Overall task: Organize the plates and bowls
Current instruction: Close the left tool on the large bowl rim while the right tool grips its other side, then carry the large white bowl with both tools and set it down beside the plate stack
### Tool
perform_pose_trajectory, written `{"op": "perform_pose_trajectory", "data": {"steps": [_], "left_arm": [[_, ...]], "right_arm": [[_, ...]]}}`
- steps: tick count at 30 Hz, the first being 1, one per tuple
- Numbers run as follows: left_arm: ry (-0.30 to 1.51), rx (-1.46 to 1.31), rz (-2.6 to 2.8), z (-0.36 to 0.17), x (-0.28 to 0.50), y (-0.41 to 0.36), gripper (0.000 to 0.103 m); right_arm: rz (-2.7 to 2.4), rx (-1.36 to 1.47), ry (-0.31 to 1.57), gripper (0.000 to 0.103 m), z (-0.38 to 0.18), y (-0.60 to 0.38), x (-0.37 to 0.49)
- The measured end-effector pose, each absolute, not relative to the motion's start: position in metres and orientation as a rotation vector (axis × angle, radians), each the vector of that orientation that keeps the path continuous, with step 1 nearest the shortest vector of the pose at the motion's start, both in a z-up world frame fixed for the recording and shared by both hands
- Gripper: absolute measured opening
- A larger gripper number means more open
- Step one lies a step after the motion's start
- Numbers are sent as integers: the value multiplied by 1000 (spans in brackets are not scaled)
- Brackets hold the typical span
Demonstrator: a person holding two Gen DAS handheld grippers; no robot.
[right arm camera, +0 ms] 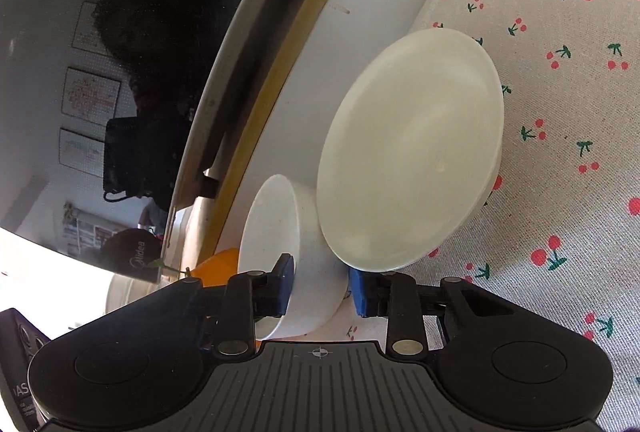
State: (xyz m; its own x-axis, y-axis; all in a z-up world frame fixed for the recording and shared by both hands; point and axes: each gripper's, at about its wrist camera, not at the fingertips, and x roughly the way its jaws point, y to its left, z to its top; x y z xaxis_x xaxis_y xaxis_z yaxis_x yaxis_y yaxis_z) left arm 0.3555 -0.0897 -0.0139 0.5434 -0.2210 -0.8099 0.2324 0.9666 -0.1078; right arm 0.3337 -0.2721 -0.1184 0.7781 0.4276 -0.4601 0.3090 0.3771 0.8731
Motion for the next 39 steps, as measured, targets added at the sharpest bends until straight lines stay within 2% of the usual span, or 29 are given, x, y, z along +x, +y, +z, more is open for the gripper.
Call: {"op": "perform_pose_trajectory", "data": {"steps": [16, 23, 39], "left_arm": [[908, 33, -290, 37, 302, -84, 12], [897, -20, -311, 46, 270, -82, 12], [902, -77, -399, 47, 184, -101, 12]], "right_arm": [[124, 1183, 699, 29, -60, -279, 290], [131, 1120, 705, 29, -28, -286, 257], [74, 1038, 810, 28, 3, -316, 186]]}}
